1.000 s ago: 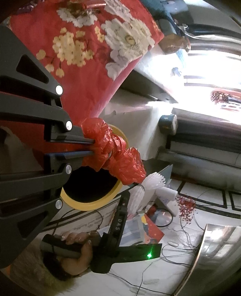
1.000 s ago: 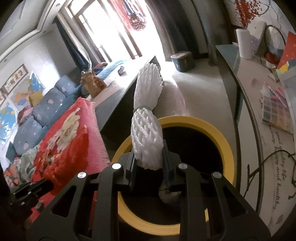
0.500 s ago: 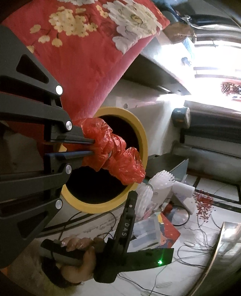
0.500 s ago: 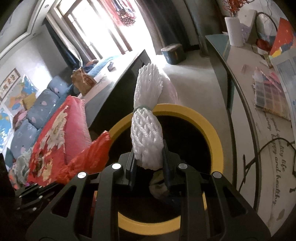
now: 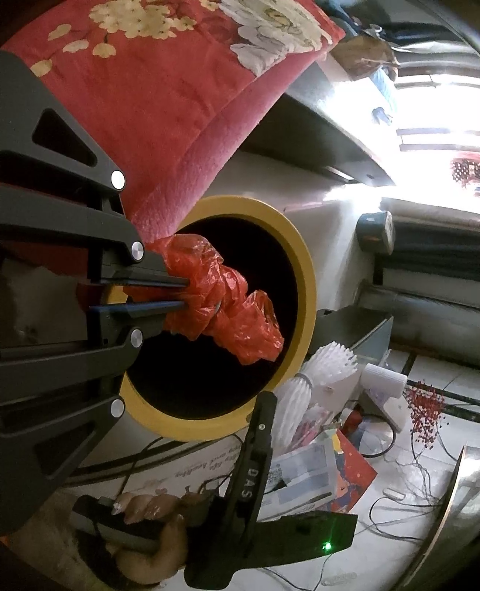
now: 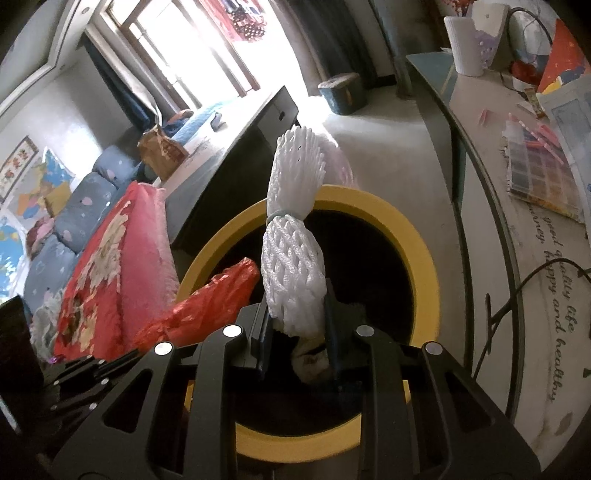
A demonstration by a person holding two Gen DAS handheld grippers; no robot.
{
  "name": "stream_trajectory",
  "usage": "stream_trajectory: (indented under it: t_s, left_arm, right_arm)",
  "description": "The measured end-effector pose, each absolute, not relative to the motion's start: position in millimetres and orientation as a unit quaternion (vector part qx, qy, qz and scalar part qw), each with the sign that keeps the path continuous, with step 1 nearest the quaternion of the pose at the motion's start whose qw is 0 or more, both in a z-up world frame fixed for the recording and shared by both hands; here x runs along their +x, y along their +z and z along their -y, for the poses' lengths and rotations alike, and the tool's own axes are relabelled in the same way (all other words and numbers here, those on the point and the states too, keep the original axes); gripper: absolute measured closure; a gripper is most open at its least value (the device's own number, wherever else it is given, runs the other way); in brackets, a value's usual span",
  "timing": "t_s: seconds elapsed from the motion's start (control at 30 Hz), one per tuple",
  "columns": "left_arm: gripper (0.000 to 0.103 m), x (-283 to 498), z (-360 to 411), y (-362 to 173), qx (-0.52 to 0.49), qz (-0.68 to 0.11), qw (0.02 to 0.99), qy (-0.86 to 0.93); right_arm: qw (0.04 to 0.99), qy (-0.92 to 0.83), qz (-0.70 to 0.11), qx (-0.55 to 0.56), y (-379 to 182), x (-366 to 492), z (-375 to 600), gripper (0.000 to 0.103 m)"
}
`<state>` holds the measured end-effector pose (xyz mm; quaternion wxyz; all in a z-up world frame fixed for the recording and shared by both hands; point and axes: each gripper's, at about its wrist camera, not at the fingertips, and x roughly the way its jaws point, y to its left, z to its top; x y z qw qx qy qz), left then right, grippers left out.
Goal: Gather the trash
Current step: 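Open both tools to drop the foam sleeve and red bag into the bin, then move both open tools back over the bedspread trash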
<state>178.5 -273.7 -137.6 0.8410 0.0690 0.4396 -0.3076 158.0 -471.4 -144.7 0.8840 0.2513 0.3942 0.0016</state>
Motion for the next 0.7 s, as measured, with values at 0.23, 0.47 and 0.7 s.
stream_trajectory:
  t_s: [0.23, 0.47, 0.7]
  left_arm:
    - [0.030, 176, 255, -126, 0.029, -0.422, 0.857, -0.294]
    - [0.007, 165, 220, -102, 0.005, -0.389, 0.885, -0.254]
    - [0.007, 155, 184, -82, -0.015, -0.363, 0.905, -0.219]
  right_arm:
    - [0.886, 0.001, -0.401, 0.234, -139, 157, 465, 0.054]
    - [0.892, -0.003, -0.388, 0.232, -127, 156, 460, 0.044]
    - [0.905, 0.012, -0.364, 0.218, -106, 153, 444, 0.040]
